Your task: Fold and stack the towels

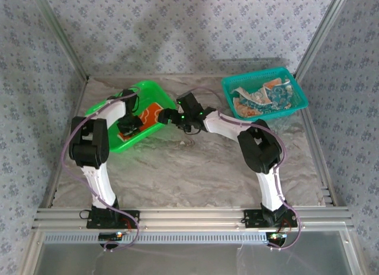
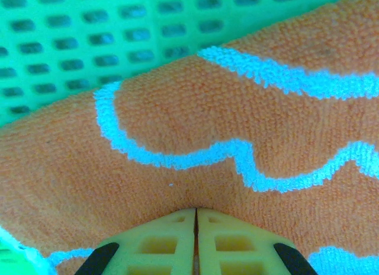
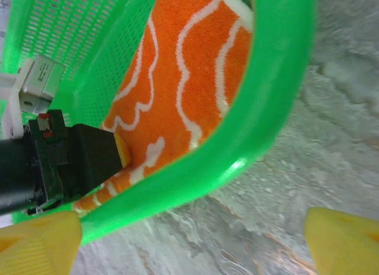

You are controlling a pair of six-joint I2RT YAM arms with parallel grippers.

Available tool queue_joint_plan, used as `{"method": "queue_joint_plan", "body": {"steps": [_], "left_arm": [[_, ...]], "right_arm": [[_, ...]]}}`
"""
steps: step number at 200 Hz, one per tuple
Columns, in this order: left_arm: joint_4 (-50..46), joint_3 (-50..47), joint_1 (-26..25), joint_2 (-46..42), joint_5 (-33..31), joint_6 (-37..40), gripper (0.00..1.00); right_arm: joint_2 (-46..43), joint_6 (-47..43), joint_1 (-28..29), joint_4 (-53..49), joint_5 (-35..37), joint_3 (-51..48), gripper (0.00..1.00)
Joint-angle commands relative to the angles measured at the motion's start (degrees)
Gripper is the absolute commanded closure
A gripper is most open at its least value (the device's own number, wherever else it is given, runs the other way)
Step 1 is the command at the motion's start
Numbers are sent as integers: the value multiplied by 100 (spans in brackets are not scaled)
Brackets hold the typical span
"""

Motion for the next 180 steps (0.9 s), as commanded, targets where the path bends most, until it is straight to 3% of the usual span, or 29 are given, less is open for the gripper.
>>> {"method": "queue_joint_plan", "body": {"steps": [1,41,61,85,128,180], "left_arm": [[-125,12,185,-222,-117,124,91],[-72,78,186,35,-71,308,92],[-35,60,186,179,-116,352,93],[-79,129,208,325,-417,447,93],[-217,534,393,619,-987,761,94],[-301,1115,709,969,-1247,1000,94]], "right_arm": [[324,690,86,229,-14,386,13],[766,960,116,-175,220,824,28],[911,1027,115,-275,284,969,30],[980,998,98,-494,362,1081,47],[928,847,69,-558,424,1042,53],[932,813,48,-520,357,1048,53]]}}
